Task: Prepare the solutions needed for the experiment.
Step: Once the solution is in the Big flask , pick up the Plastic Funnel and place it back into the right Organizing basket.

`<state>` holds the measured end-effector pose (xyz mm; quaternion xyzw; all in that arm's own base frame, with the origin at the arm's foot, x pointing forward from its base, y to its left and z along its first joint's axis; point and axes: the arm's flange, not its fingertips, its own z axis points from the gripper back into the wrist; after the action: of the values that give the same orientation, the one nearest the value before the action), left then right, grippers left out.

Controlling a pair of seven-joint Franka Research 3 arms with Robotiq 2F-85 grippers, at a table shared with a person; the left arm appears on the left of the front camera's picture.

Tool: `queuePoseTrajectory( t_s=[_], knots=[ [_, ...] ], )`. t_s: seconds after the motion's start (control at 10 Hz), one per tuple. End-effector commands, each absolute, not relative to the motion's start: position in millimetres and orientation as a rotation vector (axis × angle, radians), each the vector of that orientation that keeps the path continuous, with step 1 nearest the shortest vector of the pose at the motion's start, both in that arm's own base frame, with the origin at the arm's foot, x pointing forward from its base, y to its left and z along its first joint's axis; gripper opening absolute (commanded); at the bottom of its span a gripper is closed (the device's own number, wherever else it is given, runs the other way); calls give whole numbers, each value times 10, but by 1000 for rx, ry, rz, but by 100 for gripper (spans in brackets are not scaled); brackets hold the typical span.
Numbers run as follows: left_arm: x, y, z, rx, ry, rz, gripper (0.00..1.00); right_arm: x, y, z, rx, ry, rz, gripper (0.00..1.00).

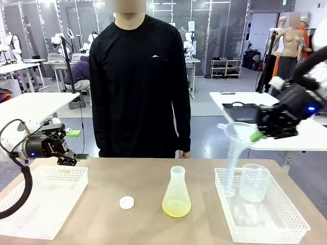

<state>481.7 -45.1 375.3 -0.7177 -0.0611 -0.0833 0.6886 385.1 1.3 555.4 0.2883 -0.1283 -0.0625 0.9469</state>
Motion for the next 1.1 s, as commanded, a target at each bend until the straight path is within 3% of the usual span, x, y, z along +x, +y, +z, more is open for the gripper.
queuePoseTrajectory(
  t_s=[0.0, 0.4, 1.0],
  knots=[
    [4800, -455, 3768, -1617, -135, -194, 100, 3790, -202, 5523, 571, -285, -146, 0],
    [4800, -455, 3768, -1617, -135, -194, 100, 3821, -429, 5370, 564, -261, -194, 0],
    [4800, -455, 3768, -1617, -135, -194, 100, 3897, -328, 4290, 485, -90, -268, 0]
  ],
)
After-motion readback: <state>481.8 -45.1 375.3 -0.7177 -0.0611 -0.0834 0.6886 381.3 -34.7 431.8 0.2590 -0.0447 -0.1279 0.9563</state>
